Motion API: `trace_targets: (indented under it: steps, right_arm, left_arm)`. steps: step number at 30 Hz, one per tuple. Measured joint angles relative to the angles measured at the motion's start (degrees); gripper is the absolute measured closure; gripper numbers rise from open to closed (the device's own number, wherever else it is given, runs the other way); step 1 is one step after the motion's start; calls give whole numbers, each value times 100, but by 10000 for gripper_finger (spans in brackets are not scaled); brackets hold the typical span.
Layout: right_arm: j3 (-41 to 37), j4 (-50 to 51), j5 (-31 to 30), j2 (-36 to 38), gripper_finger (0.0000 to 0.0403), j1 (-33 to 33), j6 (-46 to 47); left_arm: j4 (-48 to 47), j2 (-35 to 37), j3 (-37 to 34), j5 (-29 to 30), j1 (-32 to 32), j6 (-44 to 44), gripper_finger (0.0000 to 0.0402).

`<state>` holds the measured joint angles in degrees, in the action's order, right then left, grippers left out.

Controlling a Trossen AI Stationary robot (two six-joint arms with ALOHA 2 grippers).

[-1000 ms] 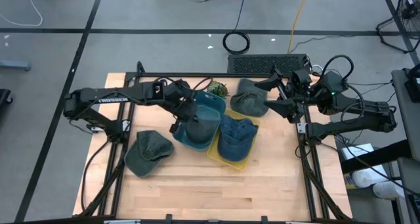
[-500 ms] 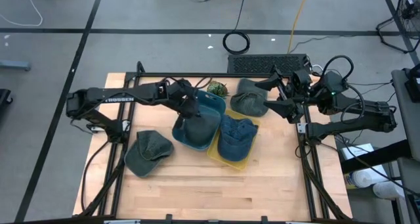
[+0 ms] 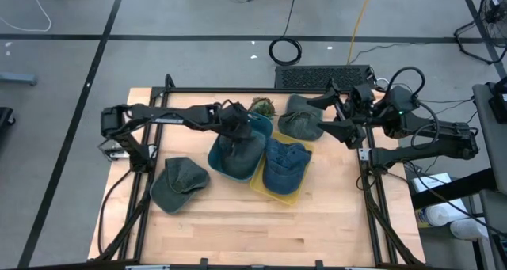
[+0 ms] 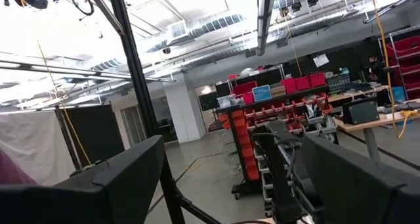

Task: Pick & Place hat
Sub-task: Put the bottom black cap into the blue bin

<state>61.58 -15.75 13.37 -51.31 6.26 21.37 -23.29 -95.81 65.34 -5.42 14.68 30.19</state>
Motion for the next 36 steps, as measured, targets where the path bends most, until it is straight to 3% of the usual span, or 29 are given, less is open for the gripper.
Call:
trace_targets:
  steps: [22, 36]
  right_arm:
    - [0, 149, -4, 0, 57, 0, 44]
    - [0, 149, -2, 0, 57, 0, 42]
  left_arm:
    - [351, -806, 4, 14, 9, -401, 375]
    - [348, -806, 9, 103, 9, -1269, 167]
